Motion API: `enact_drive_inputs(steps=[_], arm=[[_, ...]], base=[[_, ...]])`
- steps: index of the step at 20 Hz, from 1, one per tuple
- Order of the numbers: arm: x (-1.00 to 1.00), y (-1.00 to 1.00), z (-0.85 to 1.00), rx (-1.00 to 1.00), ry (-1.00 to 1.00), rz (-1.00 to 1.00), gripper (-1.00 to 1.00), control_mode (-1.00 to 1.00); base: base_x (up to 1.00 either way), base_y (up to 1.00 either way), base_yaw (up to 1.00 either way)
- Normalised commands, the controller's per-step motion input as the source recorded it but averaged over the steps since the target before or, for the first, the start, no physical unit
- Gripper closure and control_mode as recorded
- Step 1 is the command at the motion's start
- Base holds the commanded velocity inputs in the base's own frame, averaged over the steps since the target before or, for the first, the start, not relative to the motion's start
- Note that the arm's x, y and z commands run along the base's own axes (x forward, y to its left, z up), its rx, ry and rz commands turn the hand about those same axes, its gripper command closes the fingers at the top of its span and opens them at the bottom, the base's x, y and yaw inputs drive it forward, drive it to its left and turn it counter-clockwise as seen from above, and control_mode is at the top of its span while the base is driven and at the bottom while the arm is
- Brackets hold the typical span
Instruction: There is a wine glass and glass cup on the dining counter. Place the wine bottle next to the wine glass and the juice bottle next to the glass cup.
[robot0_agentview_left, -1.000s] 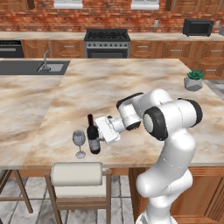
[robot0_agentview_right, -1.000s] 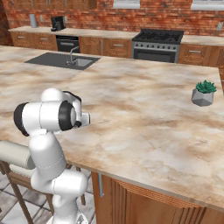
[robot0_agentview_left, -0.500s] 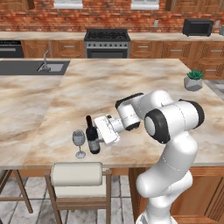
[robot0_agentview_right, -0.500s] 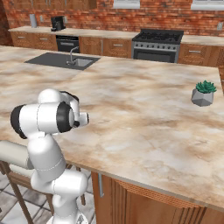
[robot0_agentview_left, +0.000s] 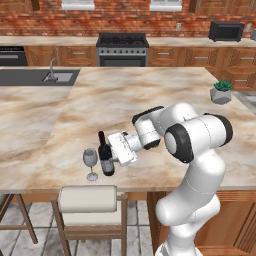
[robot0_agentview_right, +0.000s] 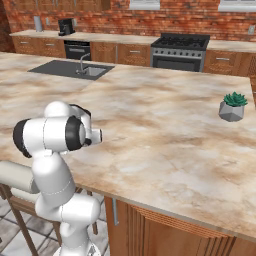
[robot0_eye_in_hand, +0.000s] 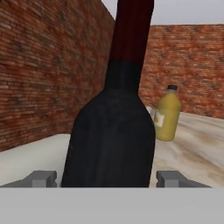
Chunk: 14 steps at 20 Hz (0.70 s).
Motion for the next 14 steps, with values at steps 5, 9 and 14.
enact_drive_inputs(steps=[5,9,14], arm=[[0.01,-0.23,-0.37,0.01,0.00,0.00,1.00,-1.00],[-0.02,-0.20,-0.36,0.00,0.00,0.00,1.00,-1.00],[-0.08,-0.17,-0.37,0.00,-0.02,0.00,1.00,-1.00]], base=[[0.00,0.00,0.00],[0.00,0.00,0.00],[0.00,0.00,0.00]])
